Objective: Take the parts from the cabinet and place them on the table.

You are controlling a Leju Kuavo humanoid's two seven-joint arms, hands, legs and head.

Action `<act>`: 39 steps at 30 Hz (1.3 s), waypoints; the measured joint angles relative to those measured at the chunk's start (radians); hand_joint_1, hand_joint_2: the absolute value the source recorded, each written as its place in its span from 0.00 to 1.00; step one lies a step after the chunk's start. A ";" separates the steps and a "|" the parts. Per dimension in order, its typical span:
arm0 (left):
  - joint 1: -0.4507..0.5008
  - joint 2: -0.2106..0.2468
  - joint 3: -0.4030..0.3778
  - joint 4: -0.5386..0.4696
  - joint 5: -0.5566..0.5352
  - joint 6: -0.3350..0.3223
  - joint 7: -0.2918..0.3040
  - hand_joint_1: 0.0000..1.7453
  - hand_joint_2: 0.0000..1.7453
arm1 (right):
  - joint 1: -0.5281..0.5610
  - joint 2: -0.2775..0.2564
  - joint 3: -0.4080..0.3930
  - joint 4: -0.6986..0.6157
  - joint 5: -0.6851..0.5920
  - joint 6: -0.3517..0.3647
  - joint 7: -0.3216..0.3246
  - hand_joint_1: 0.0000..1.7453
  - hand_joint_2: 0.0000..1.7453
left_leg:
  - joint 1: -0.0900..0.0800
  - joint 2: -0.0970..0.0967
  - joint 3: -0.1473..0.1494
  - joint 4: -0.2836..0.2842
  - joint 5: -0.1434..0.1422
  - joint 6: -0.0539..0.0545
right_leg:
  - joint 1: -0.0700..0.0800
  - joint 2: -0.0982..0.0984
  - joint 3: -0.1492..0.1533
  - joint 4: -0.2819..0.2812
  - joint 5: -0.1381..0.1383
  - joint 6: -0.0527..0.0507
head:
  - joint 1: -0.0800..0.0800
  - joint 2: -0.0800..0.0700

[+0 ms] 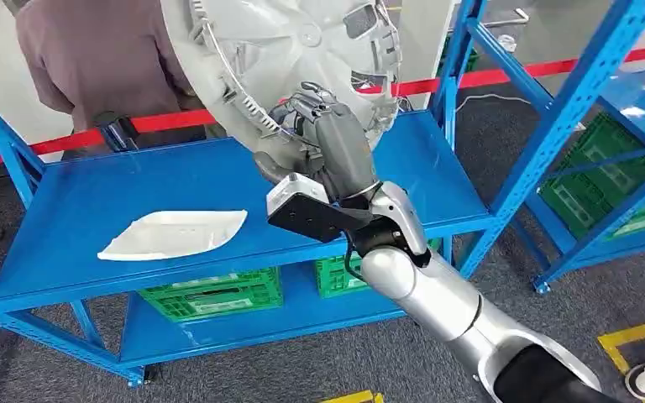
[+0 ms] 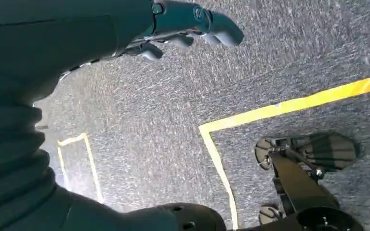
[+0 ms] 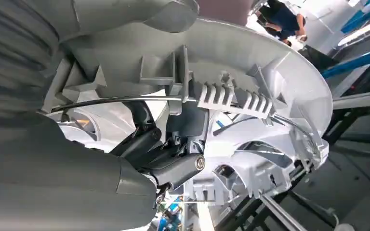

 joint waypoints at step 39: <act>0.001 0.002 0.000 -0.002 -0.026 -0.006 0.000 0.00 1.00 | 0.064 -0.008 0.006 -0.060 0.053 0.015 0.028 1.00 1.00 | -0.006 0.016 -0.067 0.277 -0.113 -0.007 | 0.014 -0.016 -0.060 -0.024 0.070 -0.035 | -0.016 0.000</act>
